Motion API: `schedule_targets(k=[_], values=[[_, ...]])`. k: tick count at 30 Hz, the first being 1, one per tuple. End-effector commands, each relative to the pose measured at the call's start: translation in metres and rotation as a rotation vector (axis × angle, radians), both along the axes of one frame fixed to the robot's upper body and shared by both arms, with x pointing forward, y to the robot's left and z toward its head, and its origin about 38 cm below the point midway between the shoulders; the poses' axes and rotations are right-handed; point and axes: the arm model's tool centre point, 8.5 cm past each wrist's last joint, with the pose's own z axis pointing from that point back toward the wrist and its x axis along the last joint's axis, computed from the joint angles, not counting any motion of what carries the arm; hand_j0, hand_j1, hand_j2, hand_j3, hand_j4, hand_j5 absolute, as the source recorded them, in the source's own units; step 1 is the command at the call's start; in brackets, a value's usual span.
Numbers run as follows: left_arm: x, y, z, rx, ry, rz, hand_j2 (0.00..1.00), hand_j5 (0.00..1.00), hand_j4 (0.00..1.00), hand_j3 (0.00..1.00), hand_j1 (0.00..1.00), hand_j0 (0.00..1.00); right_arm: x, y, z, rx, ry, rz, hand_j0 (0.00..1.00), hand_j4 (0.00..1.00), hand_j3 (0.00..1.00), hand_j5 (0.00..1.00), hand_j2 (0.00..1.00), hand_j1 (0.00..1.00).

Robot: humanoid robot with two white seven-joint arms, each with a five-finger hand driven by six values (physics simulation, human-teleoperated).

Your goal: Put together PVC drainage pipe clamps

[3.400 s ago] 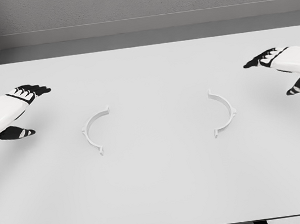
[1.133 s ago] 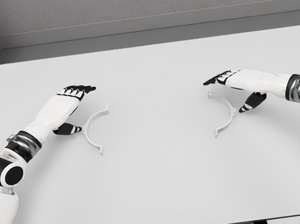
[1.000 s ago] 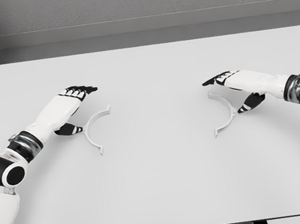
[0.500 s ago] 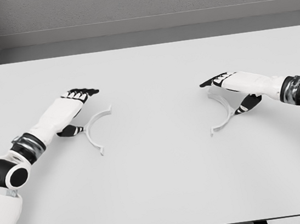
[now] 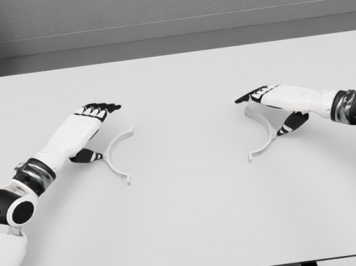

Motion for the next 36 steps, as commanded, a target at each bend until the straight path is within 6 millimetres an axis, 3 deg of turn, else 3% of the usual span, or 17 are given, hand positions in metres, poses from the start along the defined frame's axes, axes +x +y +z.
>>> schedule_targets(k=[1,36], values=[[-0.001,-0.004,0.000,-0.010,-0.001,-0.008,1.00,1.00,1.00,1.00,1.00,1.00,0.000,0.000,0.001,0.006,0.000,-0.001,1.00,1.00,1.00,1.00,1.00,1.00],[0.000,-0.043,0.001,-0.042,-0.016,-0.052,1.00,1.00,1.00,1.00,1.00,1.00,-0.008,0.010,0.000,0.023,-0.001,0.028,1.00,1.00,1.00,1.00,1.00,1.00]])
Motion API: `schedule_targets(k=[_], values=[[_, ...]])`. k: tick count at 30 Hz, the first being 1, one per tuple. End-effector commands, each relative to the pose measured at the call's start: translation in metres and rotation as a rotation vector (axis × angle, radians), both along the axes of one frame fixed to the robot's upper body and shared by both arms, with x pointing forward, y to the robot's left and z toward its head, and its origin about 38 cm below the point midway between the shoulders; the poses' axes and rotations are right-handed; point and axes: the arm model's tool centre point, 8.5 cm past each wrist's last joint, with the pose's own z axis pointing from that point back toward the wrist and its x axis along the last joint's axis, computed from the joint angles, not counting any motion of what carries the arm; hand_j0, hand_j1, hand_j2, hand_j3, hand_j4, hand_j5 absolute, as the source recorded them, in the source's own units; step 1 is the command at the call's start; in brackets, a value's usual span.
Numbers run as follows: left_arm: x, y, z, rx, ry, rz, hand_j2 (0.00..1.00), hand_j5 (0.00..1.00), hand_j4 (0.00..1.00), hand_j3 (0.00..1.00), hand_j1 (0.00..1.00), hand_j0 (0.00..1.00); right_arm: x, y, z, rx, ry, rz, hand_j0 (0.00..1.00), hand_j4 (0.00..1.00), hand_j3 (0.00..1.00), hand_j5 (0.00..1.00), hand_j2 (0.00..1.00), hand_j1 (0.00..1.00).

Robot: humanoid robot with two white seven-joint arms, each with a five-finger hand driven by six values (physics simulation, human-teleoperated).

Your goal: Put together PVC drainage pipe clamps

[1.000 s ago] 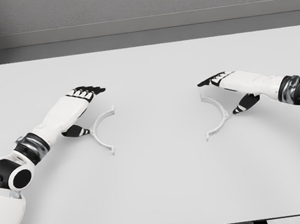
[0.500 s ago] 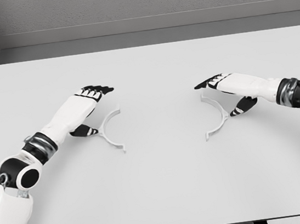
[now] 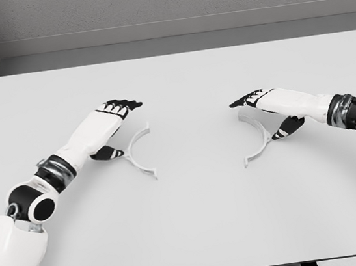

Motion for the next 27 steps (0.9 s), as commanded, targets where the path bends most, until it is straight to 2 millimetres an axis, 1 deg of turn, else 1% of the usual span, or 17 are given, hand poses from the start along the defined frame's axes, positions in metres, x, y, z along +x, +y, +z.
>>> schedule_targets(k=[1,14,15,27], values=[[0.000,-0.003,0.000,-0.006,0.000,-0.001,1.00,1.00,1.00,1.00,1.00,1.00,0.000,0.002,0.000,0.011,0.001,0.001,1.00,1.00,1.00,1.00,1.00,1.00],[-0.002,-0.016,-0.002,-0.013,0.004,-0.029,1.00,1.00,1.00,1.00,1.00,1.00,0.000,0.006,0.000,0.019,0.001,0.005,1.00,1.00,1.00,1.00,1.00,1.00],[-0.001,-0.019,-0.001,-0.024,0.002,-0.031,1.00,1.00,1.00,1.00,1.00,1.00,0.000,0.009,-0.001,0.026,0.001,0.008,1.00,1.00,1.00,1.00,1.00,1.00],[0.001,-0.027,0.000,-0.016,-0.009,-0.030,1.00,1.00,1.00,1.00,1.00,1.00,0.000,0.011,-0.002,0.031,0.002,0.012,1.00,1.00,1.00,1.00,1.00,1.00]])
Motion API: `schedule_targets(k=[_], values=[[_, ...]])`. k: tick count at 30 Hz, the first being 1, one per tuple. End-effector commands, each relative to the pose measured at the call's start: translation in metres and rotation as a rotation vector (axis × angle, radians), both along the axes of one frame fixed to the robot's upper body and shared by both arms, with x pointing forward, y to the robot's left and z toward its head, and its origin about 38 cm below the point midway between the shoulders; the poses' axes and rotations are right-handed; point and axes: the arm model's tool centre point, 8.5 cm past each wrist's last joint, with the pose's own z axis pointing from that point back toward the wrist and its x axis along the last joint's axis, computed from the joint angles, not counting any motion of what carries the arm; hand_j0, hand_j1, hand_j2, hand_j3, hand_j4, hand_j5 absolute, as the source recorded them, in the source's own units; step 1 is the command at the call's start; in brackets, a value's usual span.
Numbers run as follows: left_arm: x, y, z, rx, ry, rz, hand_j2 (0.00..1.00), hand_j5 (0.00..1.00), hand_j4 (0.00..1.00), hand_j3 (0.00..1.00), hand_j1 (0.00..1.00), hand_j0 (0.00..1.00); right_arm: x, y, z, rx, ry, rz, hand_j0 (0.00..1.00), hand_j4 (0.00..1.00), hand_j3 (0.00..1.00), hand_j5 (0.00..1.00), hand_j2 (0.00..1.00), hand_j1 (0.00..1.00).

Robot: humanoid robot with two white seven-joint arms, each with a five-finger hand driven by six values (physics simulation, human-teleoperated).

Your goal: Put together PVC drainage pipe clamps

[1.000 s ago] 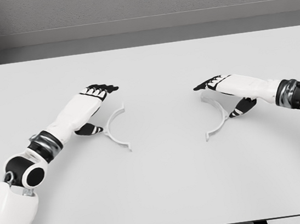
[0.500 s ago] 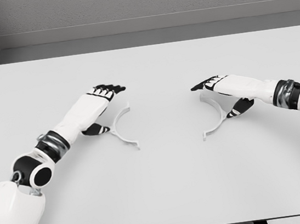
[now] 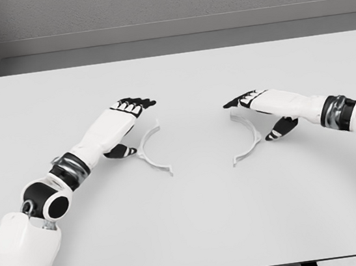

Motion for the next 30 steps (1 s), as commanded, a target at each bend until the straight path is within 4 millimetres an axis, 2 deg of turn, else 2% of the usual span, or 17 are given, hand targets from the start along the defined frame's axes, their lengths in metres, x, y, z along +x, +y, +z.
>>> schedule_targets(k=[1,15,30], values=[[0.000,-0.003,0.000,-0.006,-0.001,0.000,1.00,1.00,1.00,1.00,1.00,1.00,0.000,0.001,0.000,0.008,0.001,-0.001,1.00,1.00,1.00,1.00,1.00,1.00],[0.001,-0.009,0.001,-0.014,-0.003,-0.004,1.00,1.00,1.00,1.00,1.00,1.00,0.001,0.008,-0.002,0.022,0.002,0.006,1.00,1.00,1.00,1.00,1.00,1.00],[-0.001,-0.026,-0.002,-0.030,0.012,-0.017,1.00,1.00,1.00,1.00,1.00,1.00,0.000,0.014,-0.003,0.033,0.004,0.012,1.00,1.00,1.00,1.00,1.00,1.00]])
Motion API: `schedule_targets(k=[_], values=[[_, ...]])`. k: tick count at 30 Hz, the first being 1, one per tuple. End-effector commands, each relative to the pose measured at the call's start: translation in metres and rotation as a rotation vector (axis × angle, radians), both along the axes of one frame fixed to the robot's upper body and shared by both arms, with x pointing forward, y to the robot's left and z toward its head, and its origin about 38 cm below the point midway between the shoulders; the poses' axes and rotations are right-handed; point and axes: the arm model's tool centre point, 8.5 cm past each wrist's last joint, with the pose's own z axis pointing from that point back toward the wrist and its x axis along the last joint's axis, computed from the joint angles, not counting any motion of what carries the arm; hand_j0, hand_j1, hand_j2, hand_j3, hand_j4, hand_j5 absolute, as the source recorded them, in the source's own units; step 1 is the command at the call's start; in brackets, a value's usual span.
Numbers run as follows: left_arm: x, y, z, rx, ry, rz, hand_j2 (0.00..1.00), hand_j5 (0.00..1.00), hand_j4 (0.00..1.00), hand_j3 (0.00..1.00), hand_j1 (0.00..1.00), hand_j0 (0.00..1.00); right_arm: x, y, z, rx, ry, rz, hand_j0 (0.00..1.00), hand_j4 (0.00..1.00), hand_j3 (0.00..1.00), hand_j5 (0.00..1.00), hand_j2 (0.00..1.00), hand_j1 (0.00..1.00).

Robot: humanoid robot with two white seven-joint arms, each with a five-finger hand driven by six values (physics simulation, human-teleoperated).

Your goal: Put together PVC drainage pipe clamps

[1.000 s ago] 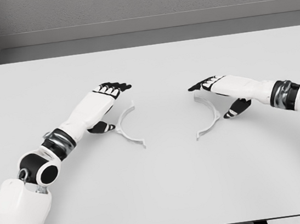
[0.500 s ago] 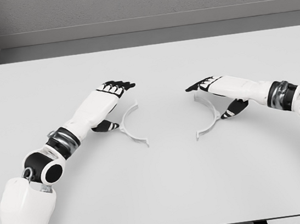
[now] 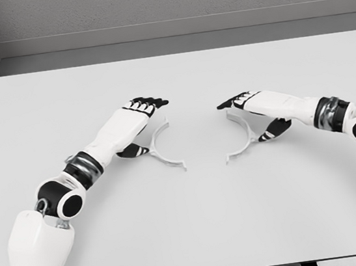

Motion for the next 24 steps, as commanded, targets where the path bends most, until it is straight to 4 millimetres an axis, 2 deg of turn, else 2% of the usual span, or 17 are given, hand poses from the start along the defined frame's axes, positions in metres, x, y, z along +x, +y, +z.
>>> schedule_targets(k=[1,16,24], values=[[-0.0001,-0.0022,0.0000,-0.009,0.004,0.002,1.00,1.00,1.00,1.00,1.00,1.00,0.0001,0.0013,0.0001,0.008,0.002,0.000,1.00,1.00,1.00,1.00,1.00,1.00],[0.0038,-0.0096,0.0000,-0.005,0.010,0.019,1.00,1.00,1.00,1.00,1.00,1.00,-0.0001,-0.0022,0.0010,0.009,0.000,-0.003,1.00,1.00,1.00,1.00,1.00,1.00],[0.0052,-0.0119,0.0012,-0.001,0.005,0.021,1.00,1.00,1.00,1.00,1.00,1.00,-0.0017,-0.0043,0.0077,0.009,-0.036,0.039,1.00,1.00,1.00,1.00,1.00,1.00]])
